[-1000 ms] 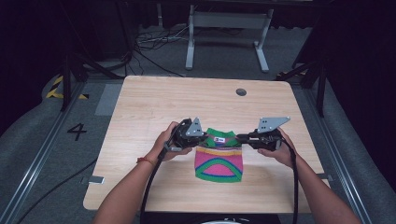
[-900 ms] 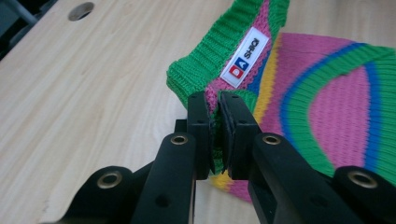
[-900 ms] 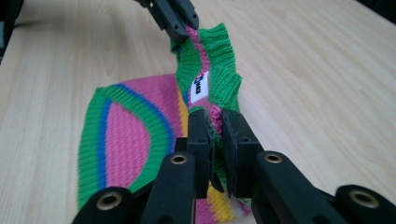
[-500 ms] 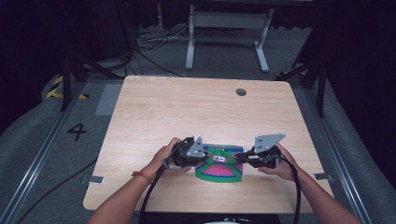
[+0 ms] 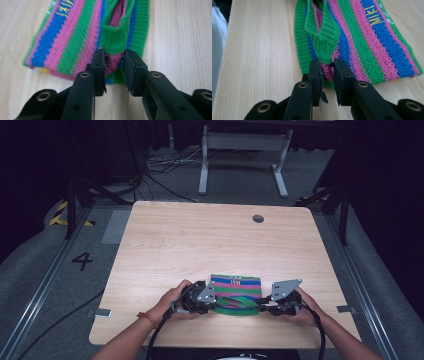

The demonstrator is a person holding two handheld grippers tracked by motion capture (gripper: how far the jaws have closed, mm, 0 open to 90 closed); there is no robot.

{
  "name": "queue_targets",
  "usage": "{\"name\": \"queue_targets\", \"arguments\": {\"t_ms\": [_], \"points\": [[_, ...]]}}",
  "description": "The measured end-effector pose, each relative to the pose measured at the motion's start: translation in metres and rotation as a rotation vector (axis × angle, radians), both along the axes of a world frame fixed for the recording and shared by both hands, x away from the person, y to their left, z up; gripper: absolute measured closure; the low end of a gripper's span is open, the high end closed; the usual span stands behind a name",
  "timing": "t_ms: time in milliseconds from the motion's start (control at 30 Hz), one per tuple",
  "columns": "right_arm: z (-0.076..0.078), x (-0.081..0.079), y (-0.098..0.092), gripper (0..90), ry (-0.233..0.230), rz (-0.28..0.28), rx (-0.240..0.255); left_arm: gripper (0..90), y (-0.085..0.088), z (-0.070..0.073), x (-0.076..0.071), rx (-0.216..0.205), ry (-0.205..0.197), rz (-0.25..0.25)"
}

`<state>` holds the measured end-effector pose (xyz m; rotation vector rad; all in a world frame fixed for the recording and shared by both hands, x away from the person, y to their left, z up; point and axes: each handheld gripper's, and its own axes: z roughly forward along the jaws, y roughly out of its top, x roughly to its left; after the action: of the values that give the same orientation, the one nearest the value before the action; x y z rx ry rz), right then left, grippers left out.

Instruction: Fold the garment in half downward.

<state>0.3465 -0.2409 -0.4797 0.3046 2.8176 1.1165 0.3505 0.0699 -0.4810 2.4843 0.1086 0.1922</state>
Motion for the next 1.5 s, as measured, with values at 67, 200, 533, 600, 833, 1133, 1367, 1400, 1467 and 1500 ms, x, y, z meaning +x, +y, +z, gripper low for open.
{"name": "queue_targets", "arguments": {"t_ms": [67, 200, 533, 600, 833, 1133, 1367, 1400, 1467, 1500], "points": [[-0.002, -0.002, 0.0, 74.7, -0.003, -0.007, -0.007, 70.4, 0.0, -0.003, -0.001, -0.007, -0.005, 0.008], [-0.007, -0.002, 0.0, 74.6, -0.004, -0.024, -0.001, 69.7, 0.001, -0.007, 0.0, -0.029, -0.011, 0.025], [-0.012, 0.01, -0.003, 70.9, -0.016, -0.099, 0.034, 64.7, 0.004, -0.009, 0.016, -0.067, 0.011, 0.093], [-0.01, 0.01, -0.004, 66.9, -0.016, -0.102, 0.032, 58.4, 0.005, -0.006, 0.014, -0.075, 0.015, 0.097], [0.002, 0.005, -0.012, 62.4, -0.04, -0.137, 0.047, 52.6, 0.023, 0.015, 0.013, -0.182, -0.004, 0.15], [0.006, 0.0, 0.007, 68.6, -0.058, -0.125, 0.078, 64.6, -0.001, 0.001, 0.015, -0.154, 0.042, 0.1], [-0.012, 0.001, 0.012, 69.6, -0.04, -0.137, 0.038, 62.7, -0.008, -0.012, 0.01, -0.106, 0.05, 0.091], [-0.013, 0.001, 0.011, 68.6, -0.048, -0.137, 0.036, 62.3, -0.008, -0.012, 0.01, -0.105, 0.041, 0.09], [-0.013, 0.001, 0.011, 68.2, -0.065, -0.138, 0.026, 62.4, -0.008, -0.014, 0.011, -0.108, 0.032, 0.091], [-0.013, 0.002, 0.011, 68.2, -0.067, -0.143, 0.029, 62.5, -0.008, -0.013, 0.011, -0.102, 0.028, 0.098]]}}
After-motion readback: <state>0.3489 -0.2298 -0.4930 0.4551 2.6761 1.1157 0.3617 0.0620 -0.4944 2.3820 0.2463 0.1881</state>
